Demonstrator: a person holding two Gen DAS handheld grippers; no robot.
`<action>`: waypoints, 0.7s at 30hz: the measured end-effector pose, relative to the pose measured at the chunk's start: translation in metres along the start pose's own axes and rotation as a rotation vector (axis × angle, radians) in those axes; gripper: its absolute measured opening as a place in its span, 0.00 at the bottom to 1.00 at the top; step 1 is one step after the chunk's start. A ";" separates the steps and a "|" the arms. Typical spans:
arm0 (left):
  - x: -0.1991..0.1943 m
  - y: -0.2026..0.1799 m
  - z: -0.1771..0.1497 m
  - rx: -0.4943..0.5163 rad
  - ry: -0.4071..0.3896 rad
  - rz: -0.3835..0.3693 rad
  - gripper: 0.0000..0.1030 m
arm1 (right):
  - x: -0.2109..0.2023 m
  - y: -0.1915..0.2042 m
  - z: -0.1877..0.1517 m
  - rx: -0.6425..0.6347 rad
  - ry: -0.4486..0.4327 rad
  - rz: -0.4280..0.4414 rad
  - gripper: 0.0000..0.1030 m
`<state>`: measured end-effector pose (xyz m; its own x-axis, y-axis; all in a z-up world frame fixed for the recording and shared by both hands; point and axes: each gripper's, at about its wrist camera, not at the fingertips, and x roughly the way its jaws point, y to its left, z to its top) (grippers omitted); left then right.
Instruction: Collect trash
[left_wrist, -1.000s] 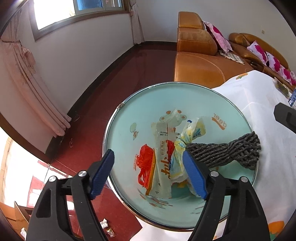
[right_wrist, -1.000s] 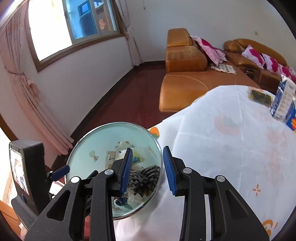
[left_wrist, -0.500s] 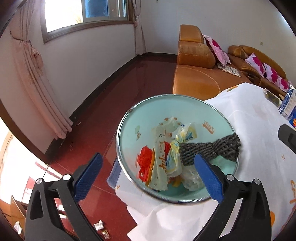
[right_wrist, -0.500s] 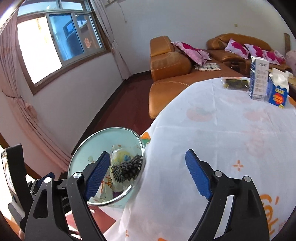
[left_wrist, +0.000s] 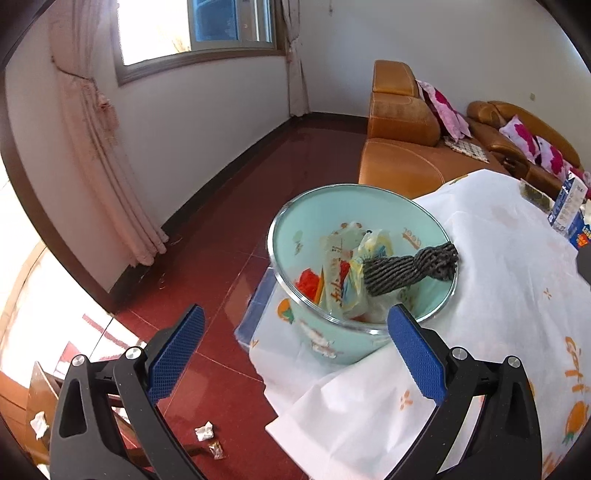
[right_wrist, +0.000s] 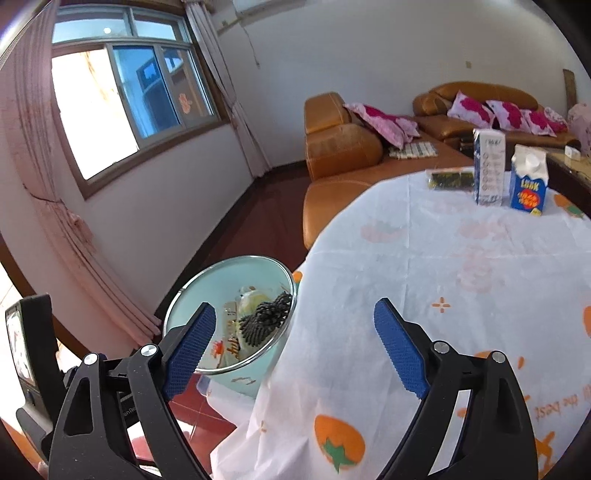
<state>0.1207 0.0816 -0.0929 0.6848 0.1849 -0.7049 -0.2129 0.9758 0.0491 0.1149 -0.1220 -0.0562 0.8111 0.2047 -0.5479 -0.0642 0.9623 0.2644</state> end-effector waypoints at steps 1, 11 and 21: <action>-0.004 0.002 -0.002 -0.002 -0.005 0.008 0.94 | -0.007 0.002 -0.001 -0.006 -0.009 0.002 0.84; -0.068 0.012 -0.007 0.006 -0.160 0.034 0.94 | -0.063 0.017 -0.008 -0.055 -0.134 -0.007 0.84; -0.117 0.007 -0.003 0.065 -0.290 0.062 0.94 | -0.106 0.027 0.000 -0.090 -0.272 -0.071 0.87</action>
<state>0.0372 0.0660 -0.0117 0.8444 0.2612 -0.4677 -0.2222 0.9652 0.1378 0.0268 -0.1179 0.0090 0.9407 0.0920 -0.3266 -0.0430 0.9871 0.1543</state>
